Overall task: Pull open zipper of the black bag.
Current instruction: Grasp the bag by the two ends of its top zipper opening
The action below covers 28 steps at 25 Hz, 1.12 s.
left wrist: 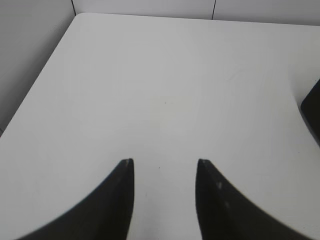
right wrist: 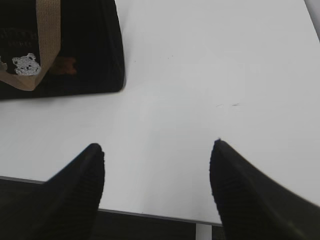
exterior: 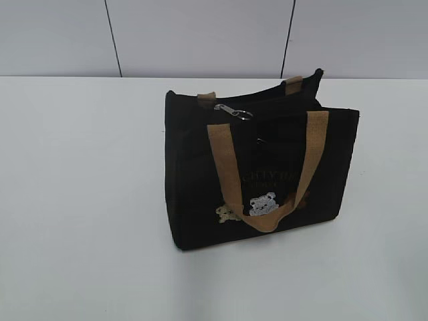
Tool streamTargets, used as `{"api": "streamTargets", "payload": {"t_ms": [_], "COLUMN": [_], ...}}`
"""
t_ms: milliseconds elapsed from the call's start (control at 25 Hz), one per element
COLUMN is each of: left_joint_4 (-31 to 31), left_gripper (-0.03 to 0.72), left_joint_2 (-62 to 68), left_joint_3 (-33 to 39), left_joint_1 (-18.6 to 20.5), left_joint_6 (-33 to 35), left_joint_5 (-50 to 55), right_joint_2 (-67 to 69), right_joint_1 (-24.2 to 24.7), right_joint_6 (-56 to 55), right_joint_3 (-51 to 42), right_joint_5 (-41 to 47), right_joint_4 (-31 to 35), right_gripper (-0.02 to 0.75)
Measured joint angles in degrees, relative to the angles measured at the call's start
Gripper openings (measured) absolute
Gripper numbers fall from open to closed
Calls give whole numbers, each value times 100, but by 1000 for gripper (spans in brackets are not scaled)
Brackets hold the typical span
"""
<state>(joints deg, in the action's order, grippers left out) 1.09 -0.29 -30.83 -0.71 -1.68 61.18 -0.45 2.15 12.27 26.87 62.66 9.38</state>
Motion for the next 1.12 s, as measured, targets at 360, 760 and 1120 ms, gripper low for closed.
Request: {"api": "streamTargets", "payload": {"t_ms": [360, 760, 1120], "left_joint_4": [0, -44, -1750], "left_gripper": [340, 580, 540], "left_joint_2": [0, 37, 1845], "left_joint_3": [0, -316, -489], "left_joint_1": [0, 0, -19], "left_joint_6": [0, 0, 1890], "left_joint_5": [0, -359, -2929], "right_joint_2": [0, 0, 0], "right_joint_1": [0, 0, 0], "right_joint_6": [0, 0, 0], "right_joint_3": [0, 0, 0], "right_joint_5": [0, -5, -26], "right_joint_4": [6, 11, 74], "right_gripper": [502, 502, 502]}}
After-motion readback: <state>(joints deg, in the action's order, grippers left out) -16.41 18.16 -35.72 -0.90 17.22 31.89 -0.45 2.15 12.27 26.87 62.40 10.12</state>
